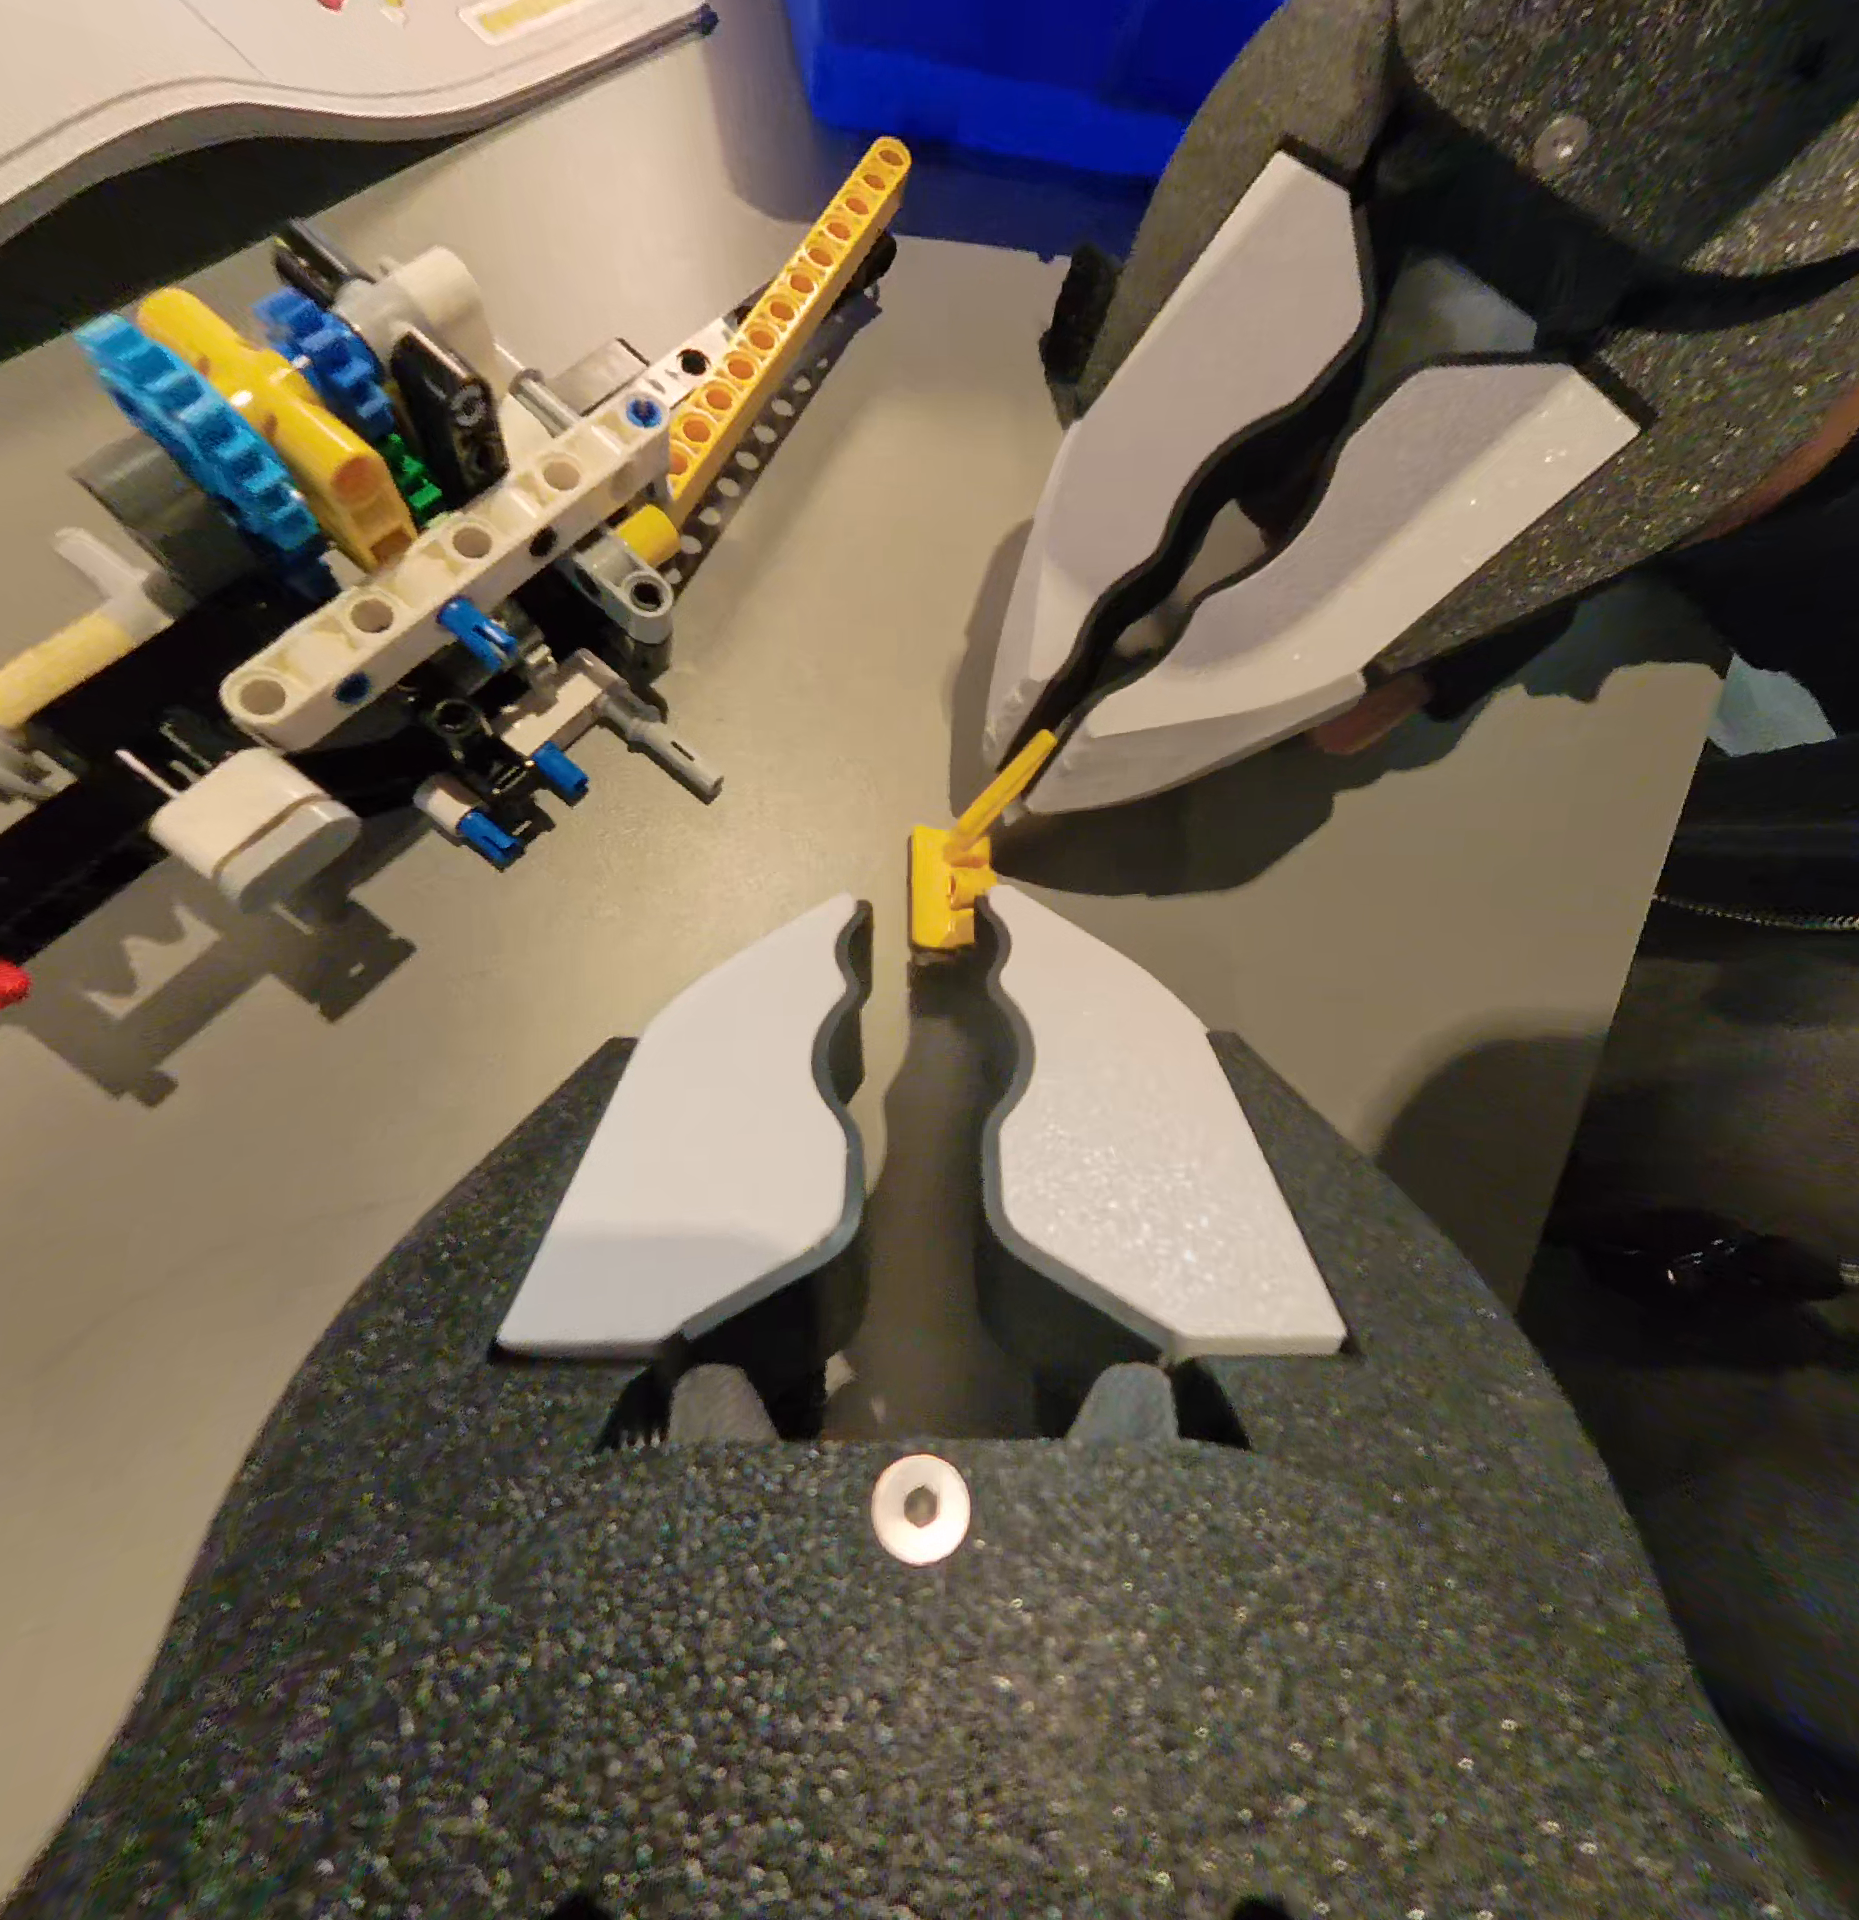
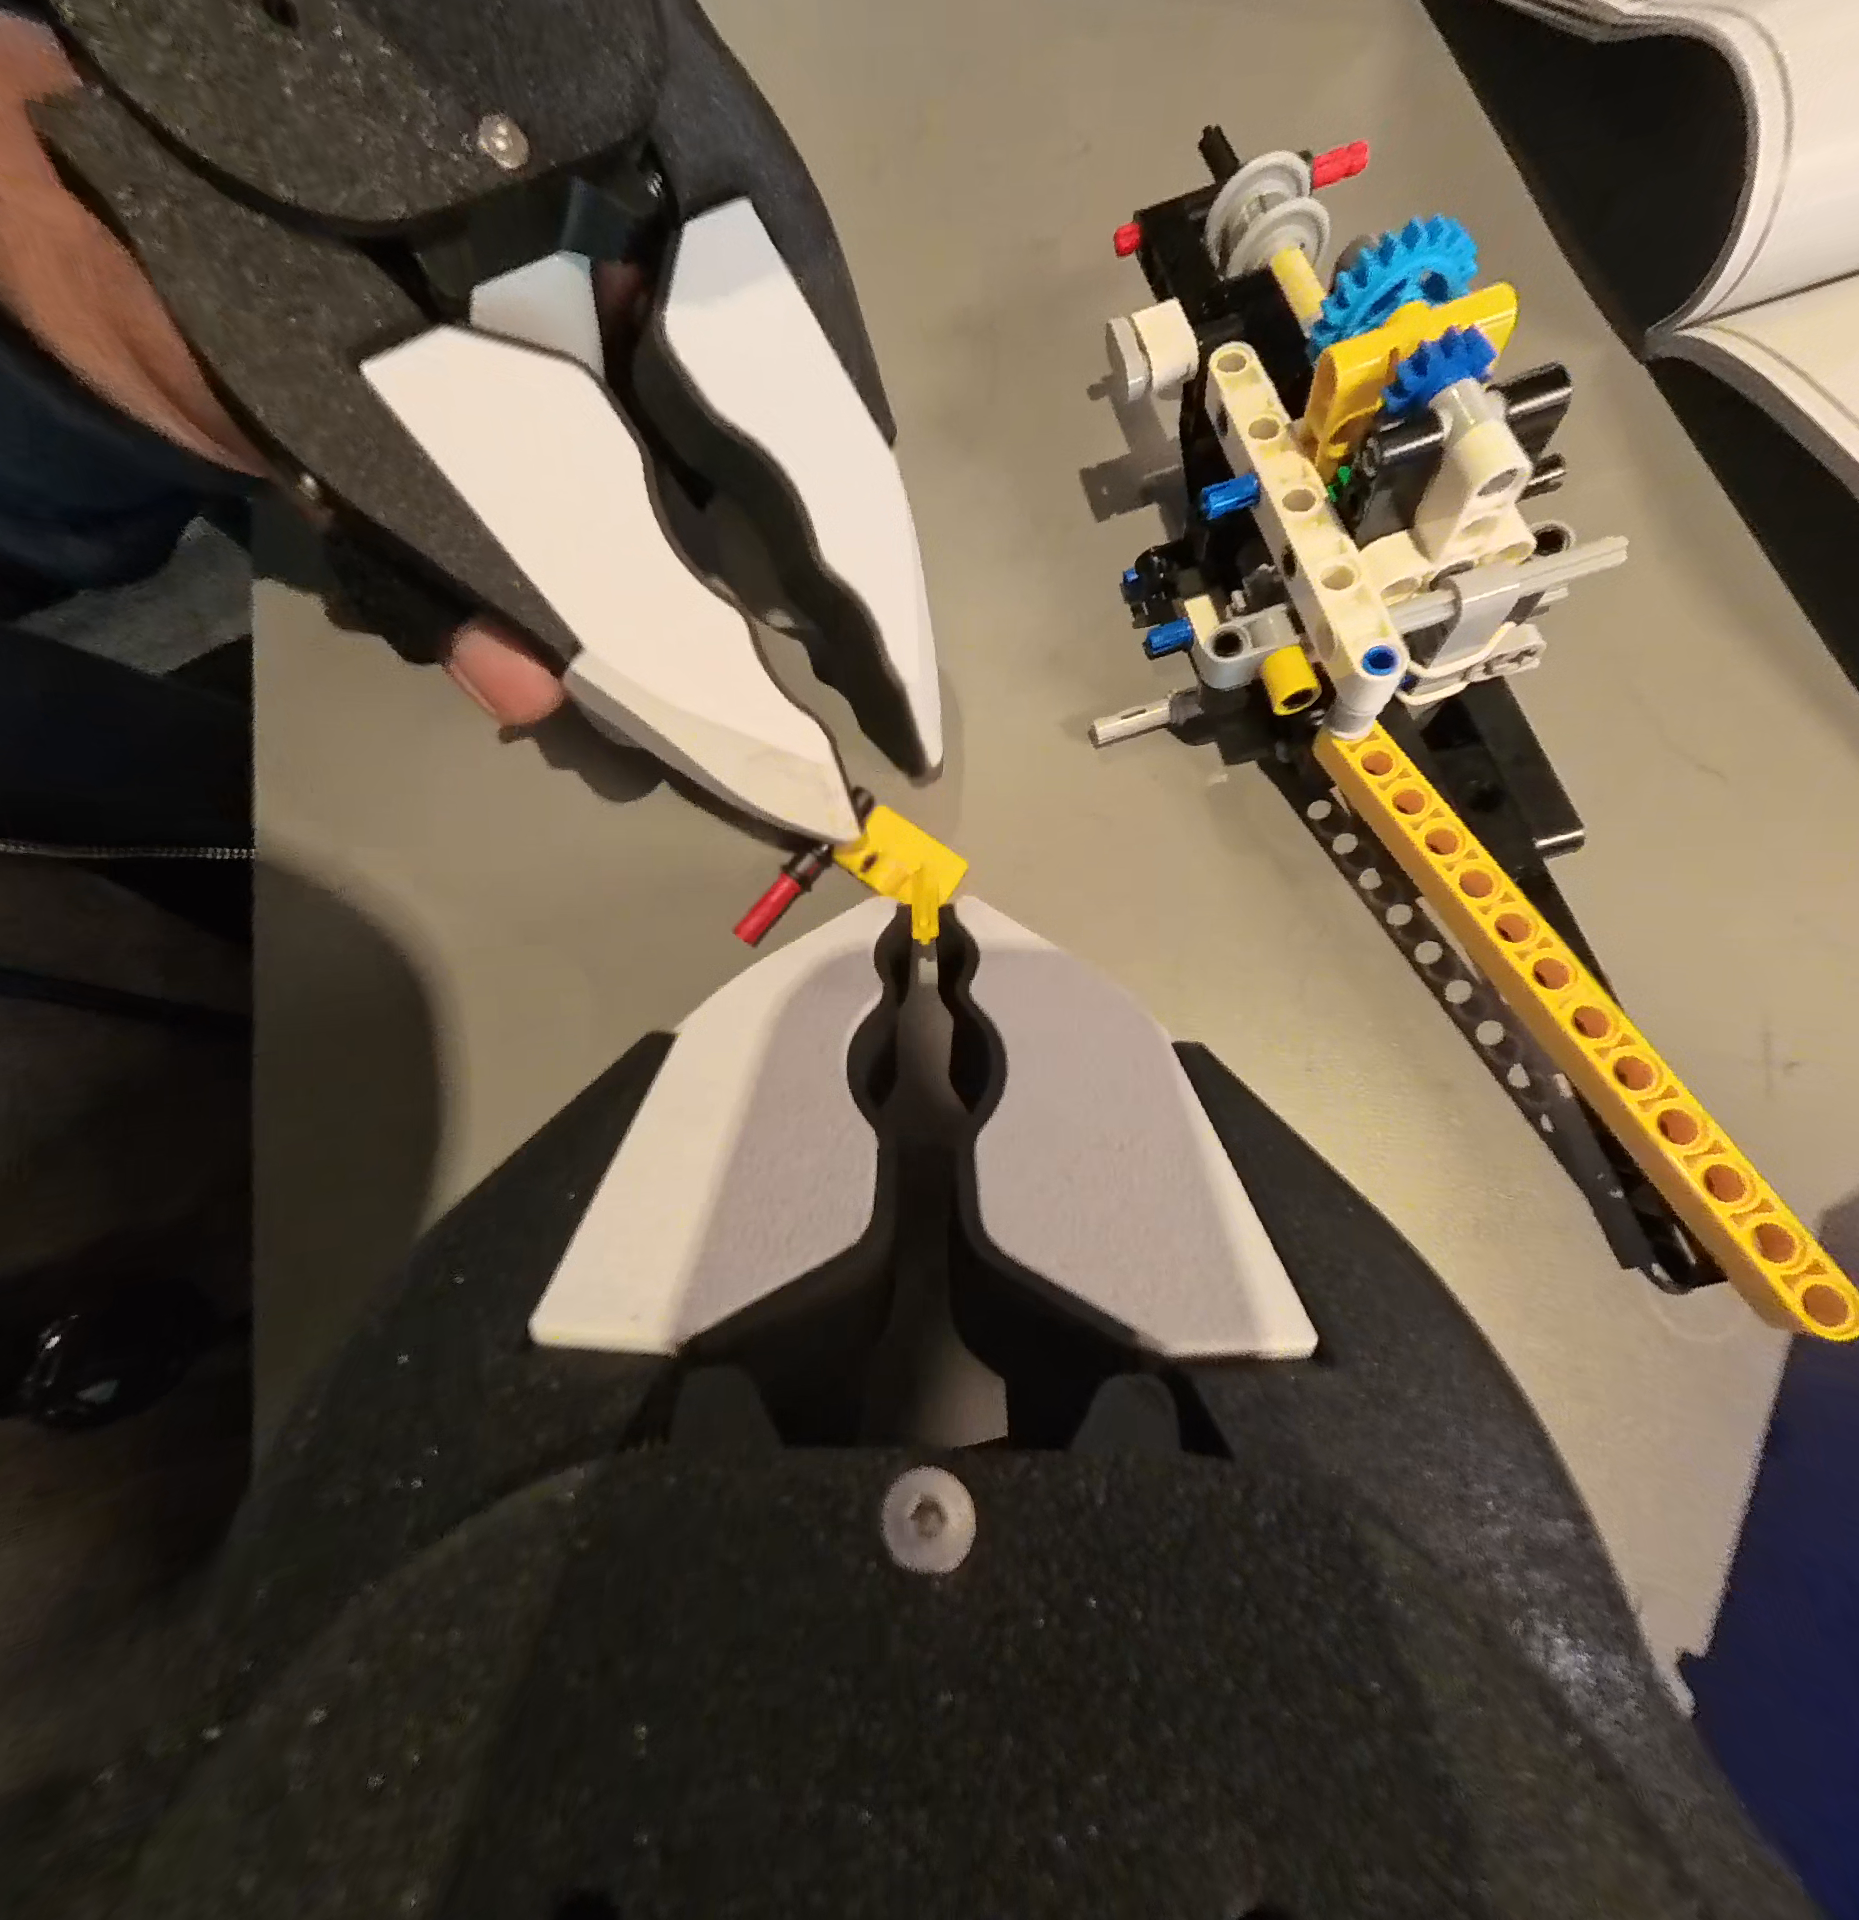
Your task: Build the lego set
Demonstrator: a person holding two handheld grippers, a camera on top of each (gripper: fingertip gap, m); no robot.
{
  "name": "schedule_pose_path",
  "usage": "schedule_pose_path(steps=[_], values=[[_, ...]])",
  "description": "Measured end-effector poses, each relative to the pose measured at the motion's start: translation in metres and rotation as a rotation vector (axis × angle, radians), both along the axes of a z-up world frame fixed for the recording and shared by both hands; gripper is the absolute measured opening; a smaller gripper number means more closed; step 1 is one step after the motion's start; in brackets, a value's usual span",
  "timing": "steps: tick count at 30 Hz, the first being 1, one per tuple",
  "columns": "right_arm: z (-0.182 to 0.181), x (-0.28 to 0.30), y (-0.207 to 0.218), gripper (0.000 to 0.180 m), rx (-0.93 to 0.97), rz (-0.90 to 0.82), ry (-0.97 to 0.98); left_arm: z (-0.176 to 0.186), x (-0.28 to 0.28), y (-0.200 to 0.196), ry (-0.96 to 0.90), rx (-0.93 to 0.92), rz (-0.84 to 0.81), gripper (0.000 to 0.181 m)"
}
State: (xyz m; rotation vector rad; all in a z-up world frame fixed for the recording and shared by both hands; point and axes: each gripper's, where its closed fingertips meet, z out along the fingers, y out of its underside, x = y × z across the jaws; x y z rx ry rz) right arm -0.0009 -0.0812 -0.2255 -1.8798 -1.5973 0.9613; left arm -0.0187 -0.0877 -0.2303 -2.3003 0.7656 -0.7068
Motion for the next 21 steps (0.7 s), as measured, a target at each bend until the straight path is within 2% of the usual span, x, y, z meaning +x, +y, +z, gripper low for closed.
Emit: schedule_pose_path(steps=[5, 12, 21], values=[[-0.001, 0.005, -0.007, 0.005, -0.001, 0.033, -0.016, 0.004, -0.008, 0.003, 0.025, 0.036, -0.038, 0.019], [-0.004, 0.002, -0.006, 0.005, 0.041, 0.029, -0.038, -0.004, 0.004, -0.005, 0.007, -0.072, -0.166, 0.017], [-0.006, 0.002, -0.005, 0.005, 0.089, 0.032, -0.051, 0.002, 0.008, -0.003, -0.134, -0.185, -0.108, 0.017]])
